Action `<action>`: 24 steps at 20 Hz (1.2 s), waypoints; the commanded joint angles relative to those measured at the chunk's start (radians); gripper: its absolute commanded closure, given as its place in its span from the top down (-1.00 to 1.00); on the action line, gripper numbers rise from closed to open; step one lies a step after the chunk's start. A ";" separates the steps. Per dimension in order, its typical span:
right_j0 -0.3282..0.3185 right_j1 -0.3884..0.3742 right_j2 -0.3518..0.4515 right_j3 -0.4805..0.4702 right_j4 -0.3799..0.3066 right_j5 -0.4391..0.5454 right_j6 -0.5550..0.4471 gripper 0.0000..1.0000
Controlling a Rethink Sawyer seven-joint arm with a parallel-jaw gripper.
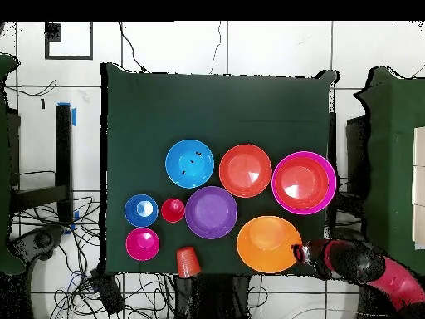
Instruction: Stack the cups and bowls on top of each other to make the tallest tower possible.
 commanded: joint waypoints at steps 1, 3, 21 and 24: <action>0.078 -0.074 -0.033 0.006 -0.193 -0.041 -0.100 -1.00; 0.081 -0.073 -0.036 0.012 -0.195 -0.046 -0.085 -1.00; 0.114 -0.230 -0.012 0.113 -0.129 0.039 -0.054 -1.00; 0.118 -0.246 -0.009 0.115 -0.119 0.053 -0.063 -1.00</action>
